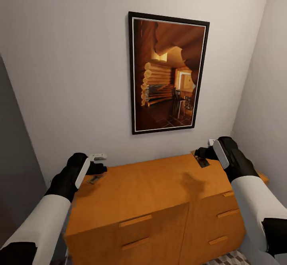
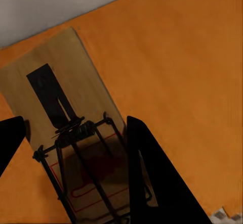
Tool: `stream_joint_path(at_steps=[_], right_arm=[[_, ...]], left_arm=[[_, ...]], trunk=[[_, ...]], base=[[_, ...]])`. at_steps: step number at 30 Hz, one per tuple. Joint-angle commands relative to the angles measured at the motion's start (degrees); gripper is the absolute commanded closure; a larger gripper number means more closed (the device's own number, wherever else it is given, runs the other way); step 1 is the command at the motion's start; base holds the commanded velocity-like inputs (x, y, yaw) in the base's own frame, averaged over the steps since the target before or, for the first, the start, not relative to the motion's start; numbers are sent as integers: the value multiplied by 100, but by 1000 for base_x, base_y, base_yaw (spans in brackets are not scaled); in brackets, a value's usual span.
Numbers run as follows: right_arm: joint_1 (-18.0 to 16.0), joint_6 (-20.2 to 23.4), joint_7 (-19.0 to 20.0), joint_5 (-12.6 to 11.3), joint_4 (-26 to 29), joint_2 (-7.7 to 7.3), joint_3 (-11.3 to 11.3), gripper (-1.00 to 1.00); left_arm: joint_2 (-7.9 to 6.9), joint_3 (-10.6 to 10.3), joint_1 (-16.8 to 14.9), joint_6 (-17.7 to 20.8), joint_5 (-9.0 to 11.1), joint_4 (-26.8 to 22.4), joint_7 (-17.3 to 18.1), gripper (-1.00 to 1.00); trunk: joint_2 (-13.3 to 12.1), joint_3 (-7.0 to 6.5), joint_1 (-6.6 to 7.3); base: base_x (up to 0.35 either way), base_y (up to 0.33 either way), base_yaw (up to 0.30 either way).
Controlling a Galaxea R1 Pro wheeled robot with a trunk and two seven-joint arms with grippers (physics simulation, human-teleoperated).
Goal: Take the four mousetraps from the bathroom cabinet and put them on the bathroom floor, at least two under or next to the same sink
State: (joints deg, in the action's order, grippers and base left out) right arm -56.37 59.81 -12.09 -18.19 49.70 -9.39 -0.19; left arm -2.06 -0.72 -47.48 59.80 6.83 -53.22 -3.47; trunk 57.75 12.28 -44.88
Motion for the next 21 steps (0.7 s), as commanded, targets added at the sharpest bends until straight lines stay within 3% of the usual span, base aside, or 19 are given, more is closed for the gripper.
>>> stream_joint_path(at_steps=[1, 8, 21], right_arm=[[-4, 19, -47, -60, 5, 4, -4, 100], [-4, 19, -37, -57, -140, 17, 1, 100], [-5, 19, -39, -48, -197, 1, -1, 100]], left_arm=[[-5, -8, -5, 20, 55, -4, -34, -100], [-5, -8, -6, 20, 48, -4, -32, -100], [-20, -9, -4, 17, 0, 20, -51, -100]], trunk=[[6, 8, -1], [6, 7, -1], [6, -8, -1]], base=[[0, 332, 0], [0, 148, -18], [0, 5, -196]])
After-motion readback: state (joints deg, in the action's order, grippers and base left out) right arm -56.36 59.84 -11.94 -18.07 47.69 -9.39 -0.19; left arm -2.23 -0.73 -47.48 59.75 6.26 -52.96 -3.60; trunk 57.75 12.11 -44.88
